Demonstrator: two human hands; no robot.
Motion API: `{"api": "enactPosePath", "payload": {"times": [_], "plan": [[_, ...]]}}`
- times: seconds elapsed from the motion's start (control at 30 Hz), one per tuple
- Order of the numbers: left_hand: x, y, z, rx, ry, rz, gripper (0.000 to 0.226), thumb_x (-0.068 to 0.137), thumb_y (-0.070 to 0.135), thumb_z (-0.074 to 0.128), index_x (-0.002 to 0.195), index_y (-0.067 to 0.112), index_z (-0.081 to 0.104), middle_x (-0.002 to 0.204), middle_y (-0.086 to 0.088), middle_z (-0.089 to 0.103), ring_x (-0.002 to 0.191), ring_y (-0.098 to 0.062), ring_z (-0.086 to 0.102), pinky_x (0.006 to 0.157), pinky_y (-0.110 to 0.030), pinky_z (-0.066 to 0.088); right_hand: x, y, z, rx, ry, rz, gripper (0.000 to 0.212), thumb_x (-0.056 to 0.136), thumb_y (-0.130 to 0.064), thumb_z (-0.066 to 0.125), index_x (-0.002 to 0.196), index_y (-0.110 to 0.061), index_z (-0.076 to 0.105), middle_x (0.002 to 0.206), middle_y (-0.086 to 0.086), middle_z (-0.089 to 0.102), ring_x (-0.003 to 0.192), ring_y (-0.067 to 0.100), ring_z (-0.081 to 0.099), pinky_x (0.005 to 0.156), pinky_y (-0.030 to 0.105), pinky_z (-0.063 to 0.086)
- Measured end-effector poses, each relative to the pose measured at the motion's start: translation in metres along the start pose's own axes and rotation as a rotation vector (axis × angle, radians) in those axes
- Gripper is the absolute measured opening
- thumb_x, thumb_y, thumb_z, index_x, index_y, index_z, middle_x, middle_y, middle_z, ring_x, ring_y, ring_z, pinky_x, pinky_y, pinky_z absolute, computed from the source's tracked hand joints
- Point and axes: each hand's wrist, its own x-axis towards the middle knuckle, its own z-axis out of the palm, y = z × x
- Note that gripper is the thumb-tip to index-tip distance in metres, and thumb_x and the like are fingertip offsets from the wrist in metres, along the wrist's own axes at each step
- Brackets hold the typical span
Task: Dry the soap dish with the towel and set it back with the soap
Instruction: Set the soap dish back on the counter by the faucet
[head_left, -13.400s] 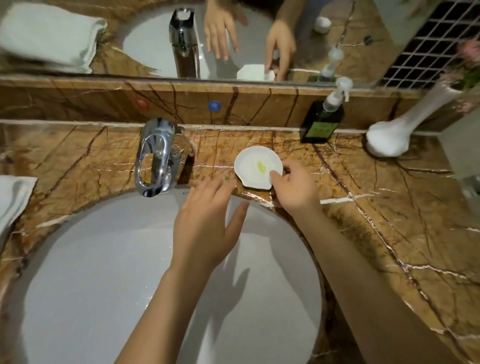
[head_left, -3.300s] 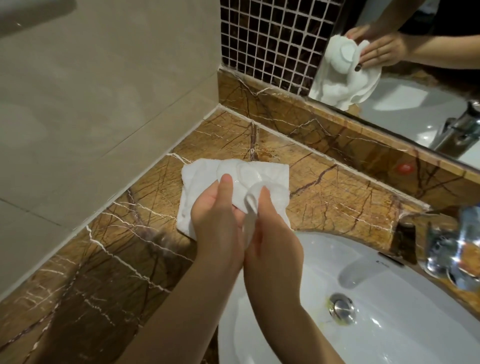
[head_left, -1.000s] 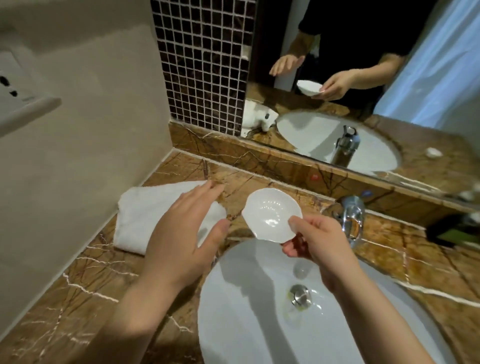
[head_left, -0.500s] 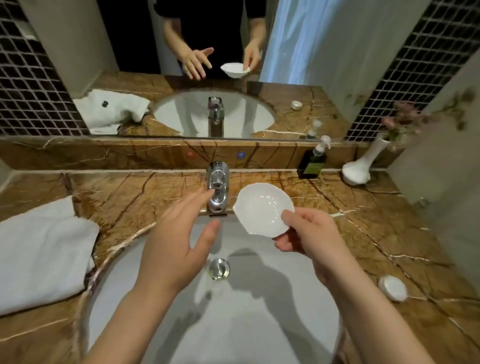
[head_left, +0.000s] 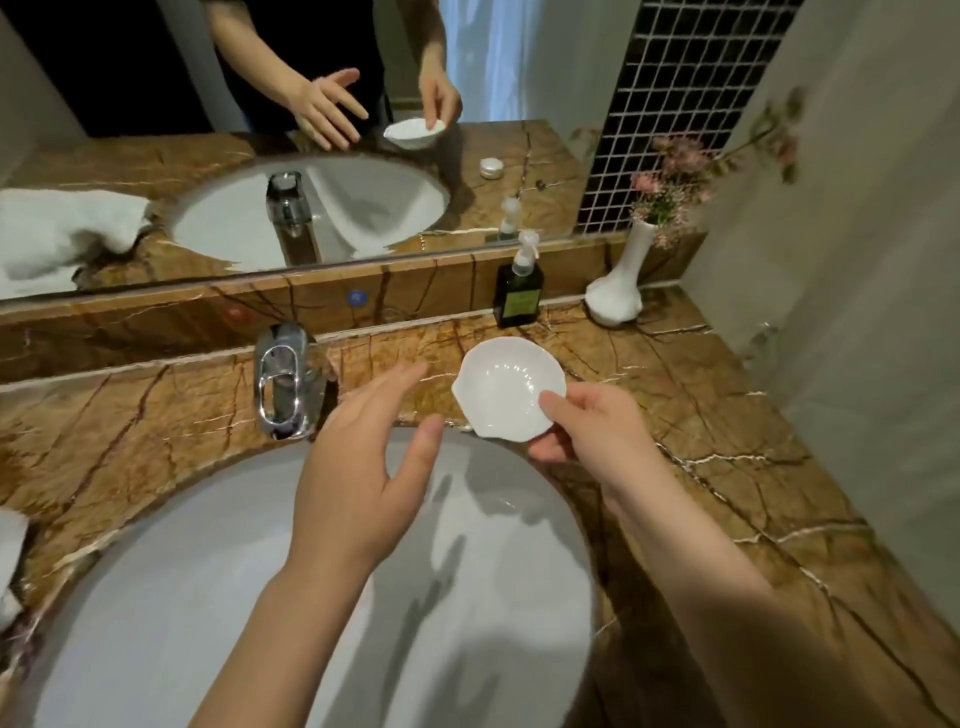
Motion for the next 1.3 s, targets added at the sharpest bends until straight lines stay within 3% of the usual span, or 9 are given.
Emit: {"api": "enactPosePath", "payload": {"times": [0.17,0.37,0.43,0.53,0.73,0.9,1.03,1.13,1.3], "plan": [[0.007,-0.007,0.027,0.015,-0.025,-0.039,0.054,0.087,0.058,0.03,0.131,0.032,0.049,0.138,0.007,0.051,0.129,-0.01,0.043,0.1,-0.034,0.037,0.037,0.02,0.002,-0.03,-0.025,-0.022,0.023,0.091,-0.01,0.052,0.074,-0.019,0.066,0.059,0.007,0.07,0.054,0.021,0.07,0.07,0.042,0.06],[0.018,-0.026,0.047,0.051,-0.036,-0.07,0.054,0.088,0.054,0.029,0.131,0.029,0.05,0.136,0.009,0.052,0.127,-0.006,0.042,0.097,-0.027,0.034,0.077,0.036,0.015,-0.079,-0.07,-0.026,0.021,0.088,-0.008,0.055,0.084,-0.025,0.067,0.079,0.005,0.072,0.057,0.022,0.072,0.07,0.05,0.059],[0.022,-0.033,0.051,0.047,-0.021,-0.097,0.053,0.088,0.052,0.03,0.131,0.028,0.051,0.135,0.01,0.052,0.126,-0.006,0.043,0.095,-0.026,0.034,0.089,0.041,0.02,-0.086,-0.101,-0.018,0.017,0.088,-0.007,0.055,0.095,-0.014,0.068,0.087,0.01,0.072,0.06,0.021,0.072,0.069,0.048,0.06],[0.026,-0.043,0.056,0.042,-0.011,-0.117,0.051,0.089,0.05,0.031,0.131,0.03,0.05,0.134,0.012,0.052,0.126,-0.006,0.044,0.095,-0.027,0.035,0.109,0.046,0.028,-0.102,-0.121,0.002,0.028,0.088,-0.007,0.055,0.115,-0.007,0.063,0.097,0.014,0.07,0.06,0.019,0.072,0.064,0.039,0.061],[0.032,-0.06,0.063,0.059,-0.005,-0.168,0.049,0.089,0.054,0.031,0.131,0.034,0.049,0.136,0.011,0.051,0.128,-0.006,0.042,0.096,-0.029,0.035,0.142,0.051,0.043,-0.186,-0.075,0.01,0.032,0.089,-0.009,0.054,0.121,-0.009,0.061,0.099,0.011,0.071,0.057,0.018,0.072,0.064,0.038,0.061],[0.038,-0.068,0.066,0.074,0.003,-0.188,0.053,0.089,0.062,0.026,0.131,0.037,0.046,0.134,0.014,0.049,0.127,-0.005,0.039,0.098,-0.031,0.034,0.153,0.053,0.051,-0.201,-0.064,0.032,0.037,0.09,-0.008,0.054,0.126,-0.012,0.058,0.113,0.013,0.067,0.058,0.018,0.072,0.064,0.036,0.061],[0.042,-0.07,0.068,0.103,-0.023,-0.214,0.056,0.088,0.063,0.026,0.132,0.035,0.047,0.139,0.008,0.051,0.13,-0.009,0.04,0.1,-0.031,0.034,0.151,0.054,0.053,-0.239,-0.032,-0.012,0.035,0.089,-0.009,0.053,0.123,-0.015,0.061,0.105,0.011,0.069,0.055,0.016,0.071,0.06,0.035,0.061],[0.043,-0.071,0.07,0.116,-0.021,-0.204,0.055,0.089,0.062,0.027,0.132,0.034,0.048,0.138,0.008,0.051,0.127,-0.003,0.037,0.098,-0.029,0.032,0.149,0.053,0.053,-0.26,-0.035,-0.044,0.036,0.088,-0.009,0.052,0.121,-0.017,0.063,0.101,0.011,0.07,0.055,0.018,0.071,0.062,0.041,0.061],[0.043,-0.07,0.07,0.114,-0.02,-0.192,0.056,0.089,0.063,0.026,0.132,0.034,0.048,0.137,0.008,0.051,0.124,0.002,0.035,0.098,-0.028,0.031,0.148,0.053,0.052,-0.294,-0.039,-0.084,0.04,0.087,-0.007,0.05,0.124,-0.017,0.061,0.087,0.014,0.072,0.052,0.017,0.069,0.055,0.039,0.061]]}}
